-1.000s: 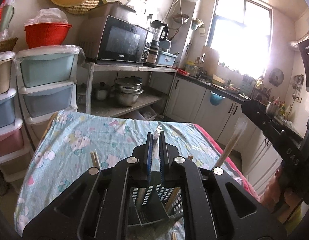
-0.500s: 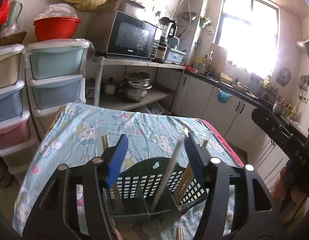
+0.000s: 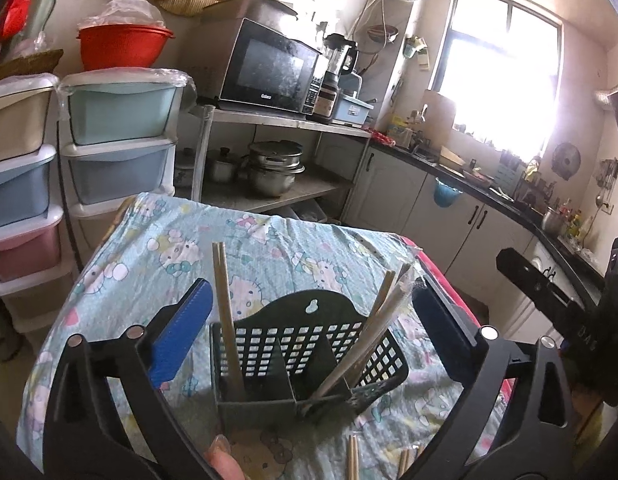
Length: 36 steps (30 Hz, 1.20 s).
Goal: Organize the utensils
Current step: 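Open the left gripper to drop its chopstick while the right gripper releases its chopstick, then move both open grippers down toward the loose chopsticks beside the caddy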
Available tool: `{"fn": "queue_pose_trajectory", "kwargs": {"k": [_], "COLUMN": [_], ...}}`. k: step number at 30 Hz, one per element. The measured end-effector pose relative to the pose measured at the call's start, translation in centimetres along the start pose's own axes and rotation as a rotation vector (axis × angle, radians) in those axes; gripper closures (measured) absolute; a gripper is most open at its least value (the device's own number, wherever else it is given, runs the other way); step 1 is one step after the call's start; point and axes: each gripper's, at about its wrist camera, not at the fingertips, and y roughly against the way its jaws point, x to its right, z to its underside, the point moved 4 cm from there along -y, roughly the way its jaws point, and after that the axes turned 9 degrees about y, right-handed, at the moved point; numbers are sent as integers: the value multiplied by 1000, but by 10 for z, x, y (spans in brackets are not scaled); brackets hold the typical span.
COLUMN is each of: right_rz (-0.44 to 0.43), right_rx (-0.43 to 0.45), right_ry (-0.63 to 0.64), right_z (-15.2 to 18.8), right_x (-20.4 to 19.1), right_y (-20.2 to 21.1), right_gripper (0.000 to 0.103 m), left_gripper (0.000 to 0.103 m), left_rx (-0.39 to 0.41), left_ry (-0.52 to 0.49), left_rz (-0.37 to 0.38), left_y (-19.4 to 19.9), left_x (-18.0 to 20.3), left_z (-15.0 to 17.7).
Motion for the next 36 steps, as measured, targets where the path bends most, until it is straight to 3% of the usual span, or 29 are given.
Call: {"fn": "queue_pose_trajectory", "kwargs": {"k": [16, 36], "right_rz": [-21, -4], "right_rx": [-132, -217], "right_ry": [1, -37], "right_z": [43, 80], "right_x": [-3, 12], "right_y": [15, 42], "right_gripper": [44, 44], "left_gripper": [11, 11], "left_rx": [-20, -61], "left_ry": [18, 37], "left_rz": [8, -11], "left_y": [14, 30], "left_x": [-2, -11], "left_z": [23, 57]}}
